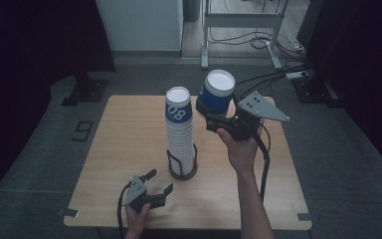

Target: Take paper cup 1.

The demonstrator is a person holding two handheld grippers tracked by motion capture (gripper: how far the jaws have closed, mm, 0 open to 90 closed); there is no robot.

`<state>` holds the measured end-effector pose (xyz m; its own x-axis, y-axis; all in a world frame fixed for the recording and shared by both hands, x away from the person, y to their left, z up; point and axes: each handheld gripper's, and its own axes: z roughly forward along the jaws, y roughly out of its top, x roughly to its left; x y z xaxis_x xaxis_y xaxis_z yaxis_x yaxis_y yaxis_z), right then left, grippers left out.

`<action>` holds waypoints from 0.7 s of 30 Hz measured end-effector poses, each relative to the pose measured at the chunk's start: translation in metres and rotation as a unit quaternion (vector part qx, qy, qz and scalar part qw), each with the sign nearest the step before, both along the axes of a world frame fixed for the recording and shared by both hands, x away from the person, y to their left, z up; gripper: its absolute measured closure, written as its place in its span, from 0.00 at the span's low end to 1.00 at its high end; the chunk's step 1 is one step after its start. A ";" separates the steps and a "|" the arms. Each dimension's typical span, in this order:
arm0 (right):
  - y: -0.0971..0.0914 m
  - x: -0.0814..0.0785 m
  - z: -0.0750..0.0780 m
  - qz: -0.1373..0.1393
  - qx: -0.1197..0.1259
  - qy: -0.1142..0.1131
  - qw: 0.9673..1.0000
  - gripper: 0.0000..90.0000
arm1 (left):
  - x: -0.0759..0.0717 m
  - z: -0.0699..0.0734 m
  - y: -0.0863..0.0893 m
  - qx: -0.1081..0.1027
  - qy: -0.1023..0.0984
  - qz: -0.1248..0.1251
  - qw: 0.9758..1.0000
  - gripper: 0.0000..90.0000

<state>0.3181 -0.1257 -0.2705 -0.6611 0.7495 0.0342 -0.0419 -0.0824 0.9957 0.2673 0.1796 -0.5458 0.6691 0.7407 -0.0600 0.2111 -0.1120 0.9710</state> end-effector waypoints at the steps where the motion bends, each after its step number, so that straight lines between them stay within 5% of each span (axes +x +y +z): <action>1: -0.003 0.000 -0.007 -0.001 -0.001 0.006 1.000 0.25 | 0.000 0.000 0.000 0.000 0.000 0.001 1.000 0.16; 21: -0.012 -0.014 -0.075 0.005 0.004 0.057 0.998 0.25 | 0.000 0.000 0.000 -0.001 0.002 0.004 1.000 0.16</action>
